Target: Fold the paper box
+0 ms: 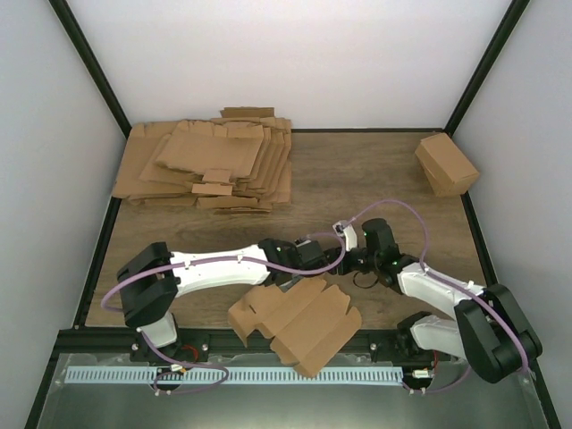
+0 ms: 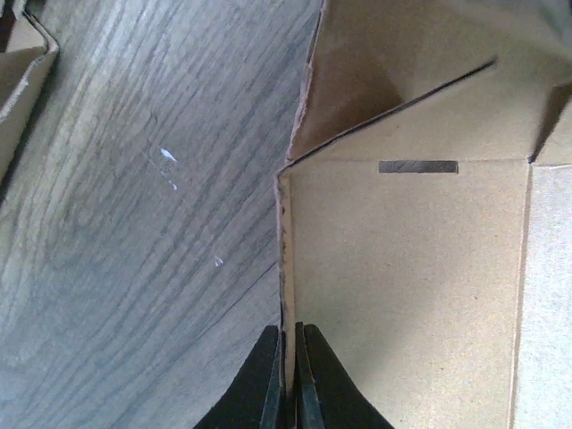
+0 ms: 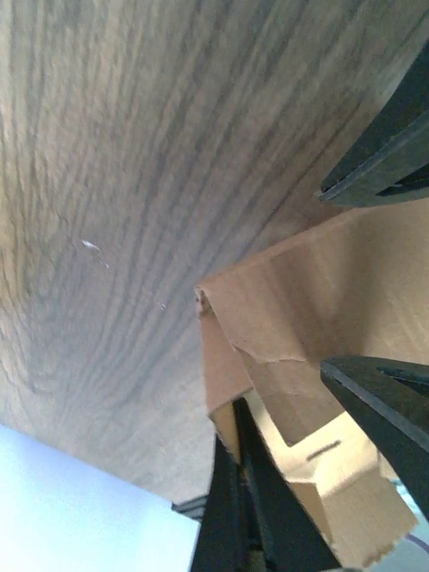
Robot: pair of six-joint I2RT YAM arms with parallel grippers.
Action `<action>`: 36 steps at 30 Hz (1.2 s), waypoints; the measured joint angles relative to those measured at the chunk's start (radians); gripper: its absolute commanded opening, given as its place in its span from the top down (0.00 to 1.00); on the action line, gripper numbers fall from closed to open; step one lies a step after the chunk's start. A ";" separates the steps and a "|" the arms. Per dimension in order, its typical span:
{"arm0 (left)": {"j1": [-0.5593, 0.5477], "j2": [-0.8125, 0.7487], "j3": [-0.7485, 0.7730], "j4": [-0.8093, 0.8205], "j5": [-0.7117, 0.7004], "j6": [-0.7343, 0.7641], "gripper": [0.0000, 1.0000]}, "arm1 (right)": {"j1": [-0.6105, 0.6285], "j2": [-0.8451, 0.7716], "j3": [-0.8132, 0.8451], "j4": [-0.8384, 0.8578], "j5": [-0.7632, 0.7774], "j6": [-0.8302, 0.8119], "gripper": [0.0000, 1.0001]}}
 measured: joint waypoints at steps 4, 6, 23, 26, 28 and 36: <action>-0.008 -0.006 0.000 0.005 -0.038 0.022 0.96 | -0.001 0.008 -0.042 0.067 -0.062 0.009 0.52; -0.008 -0.008 0.000 0.008 -0.060 0.037 0.96 | -0.001 0.009 -0.049 0.080 -0.068 0.013 0.52; -0.010 -0.003 0.047 -0.015 -0.404 0.182 0.96 | -0.010 -0.076 -0.106 0.150 0.071 0.034 0.54; -0.011 -0.003 0.047 -0.010 -0.442 0.203 0.96 | -0.031 -0.006 -0.106 0.206 0.061 0.026 0.54; -0.018 -0.002 0.047 -0.005 -0.467 0.215 0.96 | -0.039 0.039 -0.105 0.257 0.041 0.017 0.54; -0.068 0.043 0.039 0.028 -0.527 0.224 0.96 | -0.041 0.237 -0.002 0.378 -0.026 -0.056 0.54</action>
